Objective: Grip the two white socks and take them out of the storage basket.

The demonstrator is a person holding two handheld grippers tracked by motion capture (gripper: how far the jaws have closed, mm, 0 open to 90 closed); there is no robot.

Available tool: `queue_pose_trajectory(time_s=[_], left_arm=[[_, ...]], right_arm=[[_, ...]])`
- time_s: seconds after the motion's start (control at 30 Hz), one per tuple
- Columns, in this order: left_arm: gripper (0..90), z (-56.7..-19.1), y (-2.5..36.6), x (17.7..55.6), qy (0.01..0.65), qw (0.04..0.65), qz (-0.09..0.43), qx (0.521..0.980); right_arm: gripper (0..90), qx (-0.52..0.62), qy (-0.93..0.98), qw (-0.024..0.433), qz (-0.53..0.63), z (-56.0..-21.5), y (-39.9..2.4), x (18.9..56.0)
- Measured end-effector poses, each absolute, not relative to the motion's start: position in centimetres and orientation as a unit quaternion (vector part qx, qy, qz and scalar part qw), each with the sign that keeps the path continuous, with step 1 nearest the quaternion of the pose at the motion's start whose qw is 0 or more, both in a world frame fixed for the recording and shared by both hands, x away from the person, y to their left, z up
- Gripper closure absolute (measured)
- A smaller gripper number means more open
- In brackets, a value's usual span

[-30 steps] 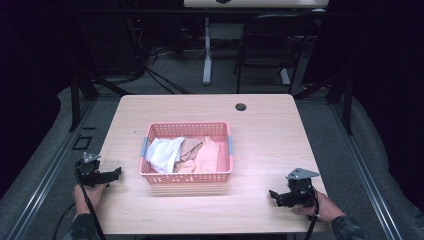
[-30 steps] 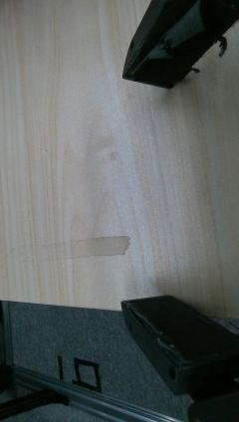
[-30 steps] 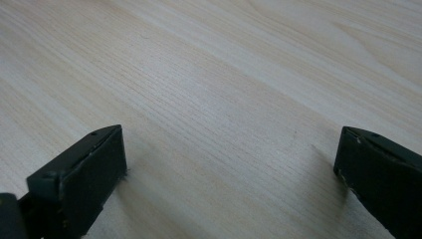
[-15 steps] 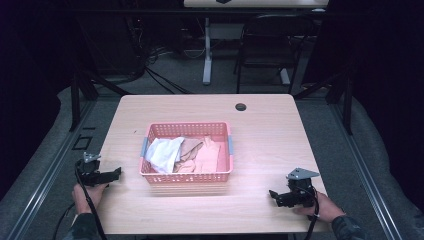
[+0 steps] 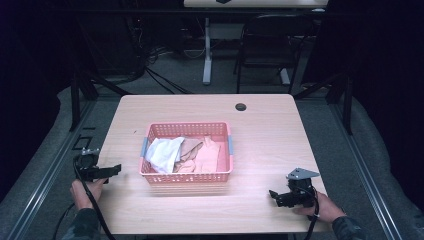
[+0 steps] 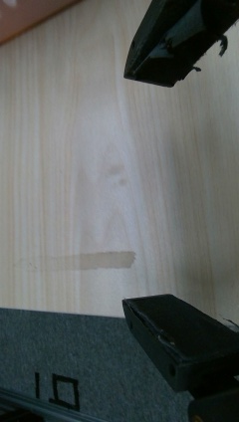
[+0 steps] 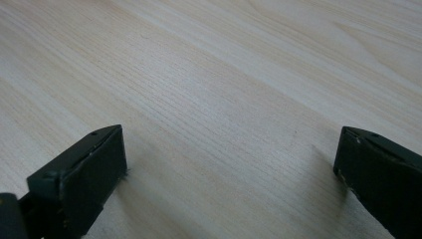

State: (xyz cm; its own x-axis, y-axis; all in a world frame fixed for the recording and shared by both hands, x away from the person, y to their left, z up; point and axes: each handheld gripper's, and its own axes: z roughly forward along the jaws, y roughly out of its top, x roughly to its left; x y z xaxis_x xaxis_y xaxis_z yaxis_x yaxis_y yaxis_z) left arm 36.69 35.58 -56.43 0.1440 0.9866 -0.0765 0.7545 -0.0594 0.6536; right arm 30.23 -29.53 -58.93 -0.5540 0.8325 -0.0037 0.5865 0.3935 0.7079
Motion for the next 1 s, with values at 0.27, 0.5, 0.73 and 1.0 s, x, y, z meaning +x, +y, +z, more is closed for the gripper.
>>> queue_pose_trajectory(time_s=[0.27, 0.5, 0.73, 1.0], left_arm=[[0.2, -53.5, 34.0, 36.6, 0.609, 0.298, 0.193, 0.709], [0.1, -50.8, 32.2, 36.6, 0.582, 0.307, 0.195, 0.728], [0.1, -48.2, 29.8, 37.0, 0.549, 0.311, 0.199, 0.749], [0.1, -46.3, 26.9, 38.2, 0.531, 0.314, 0.194, 0.763]], right_arm=[[0.0, 0.435, 0.815, 0.183, 0.337, -58.9, -29.5, 30.2], [0.0, 0.435, 0.814, 0.183, 0.337, -58.9, -29.5, 30.2], [0.0, 0.435, 0.814, 0.183, 0.337, -58.9, -29.5, 30.2], [0.0, 0.436, 0.814, 0.183, 0.337, -58.9, -29.5, 30.2]])
